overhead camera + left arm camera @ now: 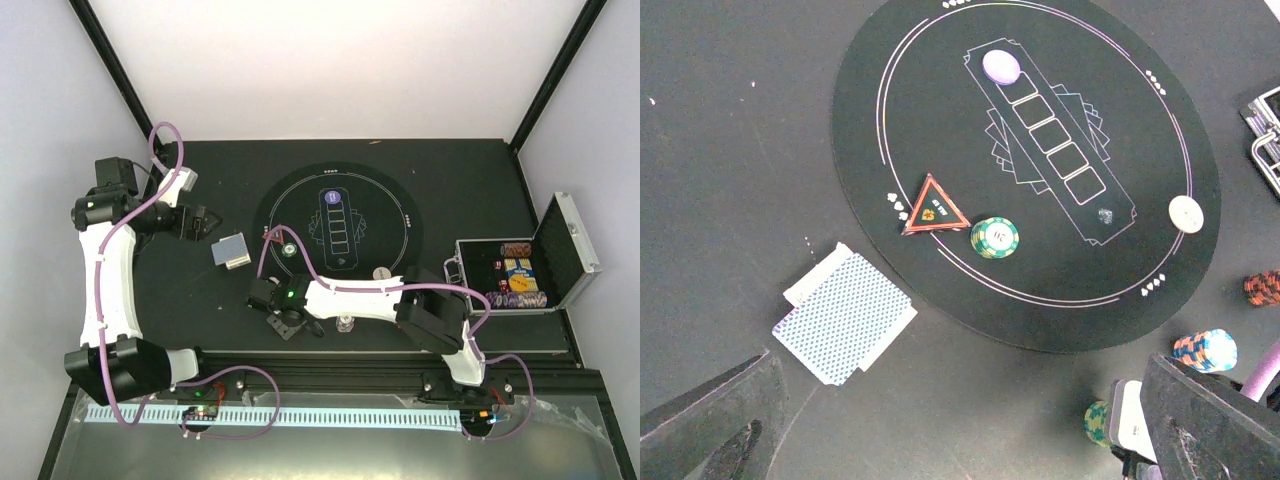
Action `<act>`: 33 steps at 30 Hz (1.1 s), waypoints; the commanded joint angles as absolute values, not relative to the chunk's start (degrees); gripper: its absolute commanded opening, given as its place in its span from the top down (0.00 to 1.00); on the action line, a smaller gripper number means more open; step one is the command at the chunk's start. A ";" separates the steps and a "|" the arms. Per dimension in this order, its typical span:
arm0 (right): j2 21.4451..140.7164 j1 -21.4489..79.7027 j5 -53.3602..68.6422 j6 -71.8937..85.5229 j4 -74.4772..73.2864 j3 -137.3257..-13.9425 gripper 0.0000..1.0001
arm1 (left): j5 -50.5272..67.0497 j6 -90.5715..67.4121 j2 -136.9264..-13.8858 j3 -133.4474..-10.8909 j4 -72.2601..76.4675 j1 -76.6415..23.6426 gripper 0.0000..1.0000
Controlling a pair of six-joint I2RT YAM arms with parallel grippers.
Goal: Distribute texas hold em gaming equipment
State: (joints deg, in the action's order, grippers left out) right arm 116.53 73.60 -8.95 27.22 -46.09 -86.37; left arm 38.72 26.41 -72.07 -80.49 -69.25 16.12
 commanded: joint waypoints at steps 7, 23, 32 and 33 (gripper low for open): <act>116.02 73.95 -9.80 27.24 -45.68 -86.84 0.55 | 39.75 27.08 -71.81 -81.92 -70.25 16.61 0.01; 115.49 73.95 -10.89 26.98 -47.00 -88.18 0.52 | 41.09 27.50 -71.81 -81.26 -70.48 16.58 0.01; 115.27 73.96 -11.14 27.10 -47.46 -88.44 0.53 | 41.81 27.51 -72.07 -81.04 -70.70 16.59 0.01; 115.31 74.00 -11.07 27.12 -47.42 -88.35 0.55 | 41.96 27.50 -72.04 -81.01 -70.79 16.61 0.01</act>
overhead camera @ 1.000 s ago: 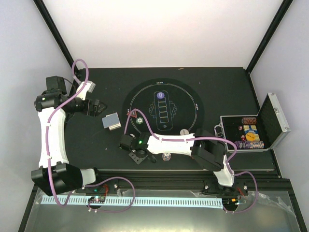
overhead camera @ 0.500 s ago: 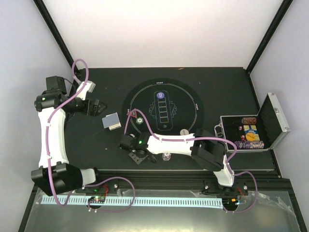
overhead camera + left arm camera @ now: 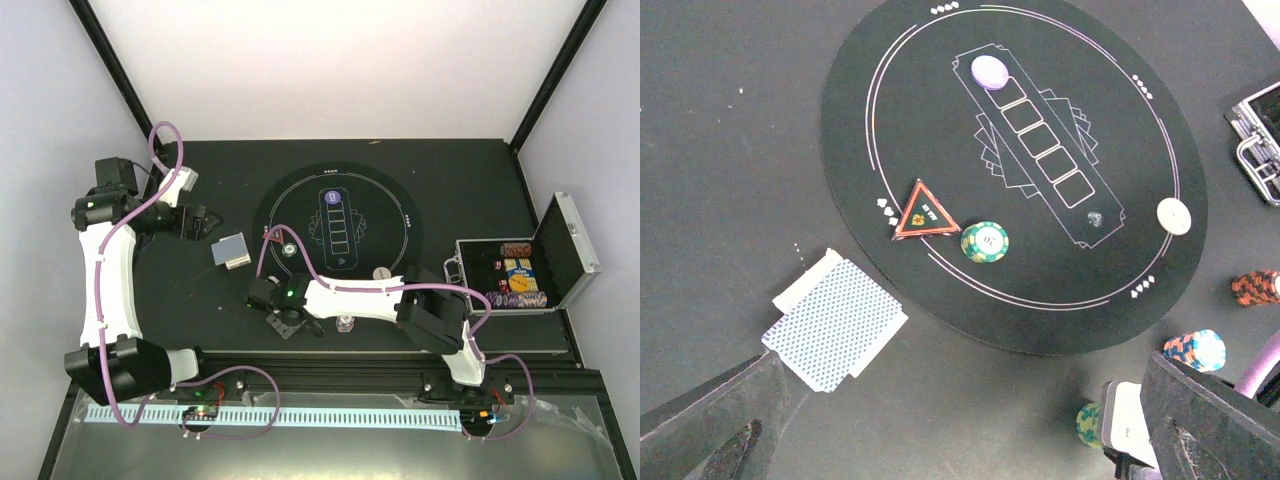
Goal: Distribute texas hold em gaming equipment
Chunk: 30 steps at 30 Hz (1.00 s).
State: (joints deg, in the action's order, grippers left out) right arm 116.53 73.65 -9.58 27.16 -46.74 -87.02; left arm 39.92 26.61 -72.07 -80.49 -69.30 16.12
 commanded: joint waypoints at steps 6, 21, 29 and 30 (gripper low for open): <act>114.79 74.00 -11.26 27.17 -47.50 -88.28 0.65 | 41.86 27.69 -72.02 -80.89 -70.93 16.58 0.01; 109.55 70.23 -14.79 24.49 -54.28 -95.20 0.75 | 42.33 27.43 -71.88 -81.44 -70.77 16.58 0.01; 112.00 52.29 -16.05 17.03 -52.95 -100.10 0.74 | 42.02 26.99 -72.31 -82.00 -70.49 16.54 0.01; 113.51 50.05 -15.97 16.05 -52.46 -101.44 0.74 | 42.08 26.91 -72.45 -82.09 -70.49 16.58 0.01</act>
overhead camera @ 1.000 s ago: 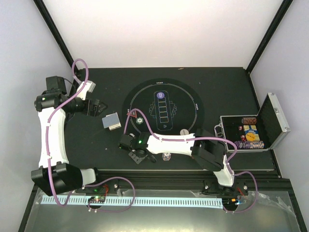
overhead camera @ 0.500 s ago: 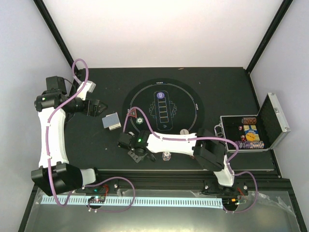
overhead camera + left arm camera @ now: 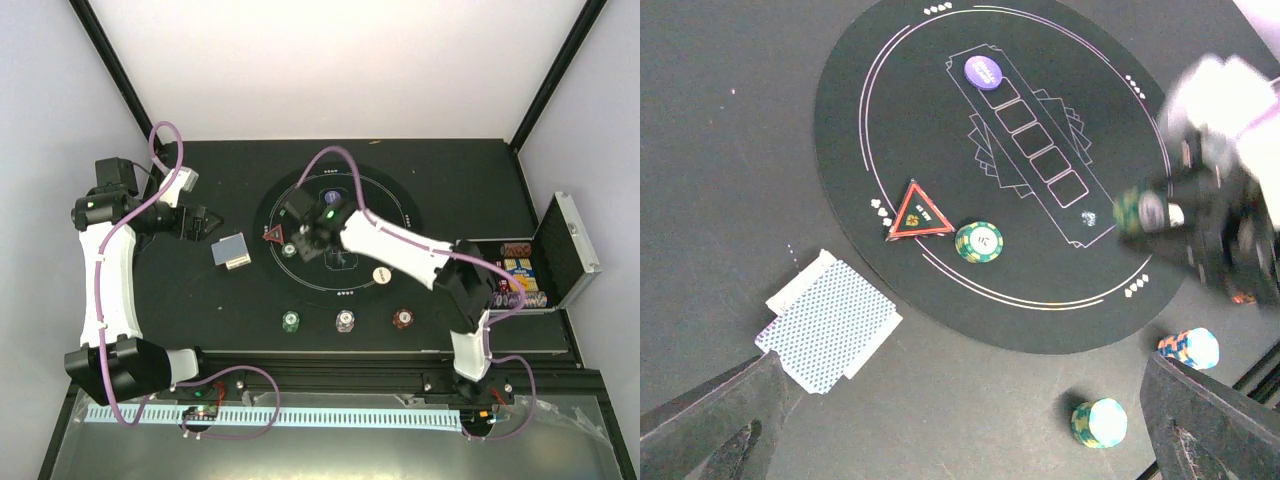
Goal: Distribute texas hold em gaming equipment
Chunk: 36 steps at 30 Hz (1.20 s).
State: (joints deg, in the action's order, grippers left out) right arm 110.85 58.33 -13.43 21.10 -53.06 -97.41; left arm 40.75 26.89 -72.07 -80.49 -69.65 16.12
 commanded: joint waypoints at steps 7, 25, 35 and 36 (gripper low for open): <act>130.37 37.58 -14.57 12.32 -53.60 -119.86 0.74 | 42.30 26.94 -73.04 -82.74 -70.57 16.58 0.01; 146.91 30.23 -10.90 12.79 -53.92 -131.00 0.68 | 42.54 27.14 -76.37 -83.84 -70.22 16.64 0.01; 141.82 29.94 -10.90 14.41 -54.87 -131.87 0.25 | 42.21 27.03 -76.06 -83.89 -70.64 16.64 0.01; 140.40 30.03 -10.89 14.45 -55.04 -131.81 0.24 | 42.23 26.99 -76.07 -83.96 -70.85 16.61 0.01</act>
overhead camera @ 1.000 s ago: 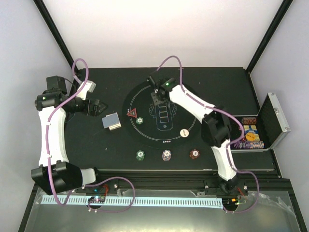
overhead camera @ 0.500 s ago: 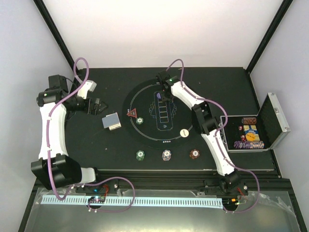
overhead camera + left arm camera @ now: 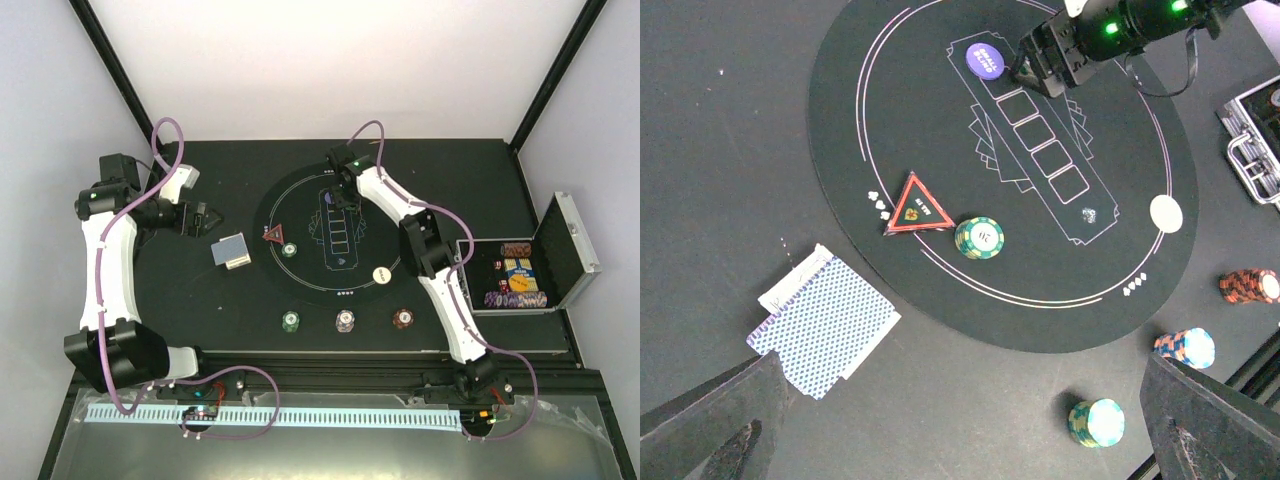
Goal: Distribute texas hold em gaming equipment
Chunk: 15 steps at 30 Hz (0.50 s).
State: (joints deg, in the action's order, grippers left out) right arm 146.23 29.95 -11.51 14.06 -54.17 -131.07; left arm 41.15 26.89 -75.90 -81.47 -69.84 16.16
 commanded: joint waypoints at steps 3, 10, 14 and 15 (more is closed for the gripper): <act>135.42 30.63 -10.73 14.06 -56.02 -130.74 0.23 | 42.29 26.85 -75.82 -84.47 -71.63 16.67 0.01; 113.55 42.01 -12.72 14.75 -48.24 -104.83 0.22 | 42.17 26.21 -74.42 -84.27 -71.83 16.66 0.01; 105.59 53.98 -13.15 19.10 -45.51 -93.22 0.17 | 41.53 26.03 -73.77 -83.87 -71.62 16.86 0.01; 104.65 56.98 -12.86 20.30 -45.34 -91.52 0.16 | 41.38 26.09 -73.74 -83.87 -71.71 16.97 0.01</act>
State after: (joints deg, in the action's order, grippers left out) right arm 107.31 46.78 -13.23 15.97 -47.88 -99.15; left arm 41.15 26.79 -75.29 -82.13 -70.70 16.19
